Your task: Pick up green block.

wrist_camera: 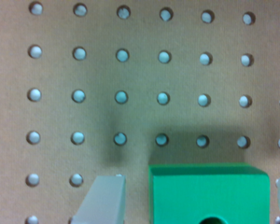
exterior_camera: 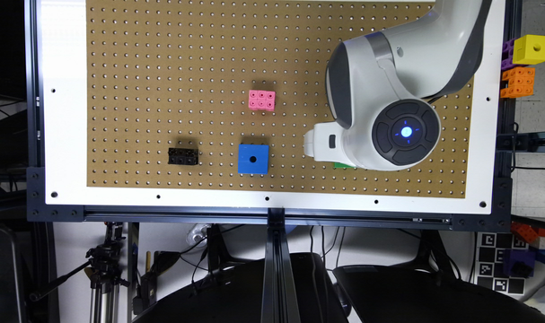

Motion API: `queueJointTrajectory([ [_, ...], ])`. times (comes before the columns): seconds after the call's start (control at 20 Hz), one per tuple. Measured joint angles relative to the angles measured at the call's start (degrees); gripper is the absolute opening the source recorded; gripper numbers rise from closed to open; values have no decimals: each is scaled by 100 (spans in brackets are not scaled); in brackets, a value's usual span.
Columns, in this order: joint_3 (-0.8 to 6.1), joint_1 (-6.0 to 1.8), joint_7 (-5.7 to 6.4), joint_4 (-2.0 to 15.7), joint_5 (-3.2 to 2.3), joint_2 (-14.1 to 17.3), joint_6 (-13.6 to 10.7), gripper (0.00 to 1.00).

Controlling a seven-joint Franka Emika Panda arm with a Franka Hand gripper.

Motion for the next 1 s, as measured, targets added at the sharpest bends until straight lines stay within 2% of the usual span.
queueJointTrajectory([
  [0.25,0,40,11,319,0,189,-19,100],
  [0.75,-4,43,11,531,-5,506,12,100],
  [0.8,-5,42,8,552,-5,528,15,0],
  [1.0,-5,42,8,552,-5,528,15,0],
])
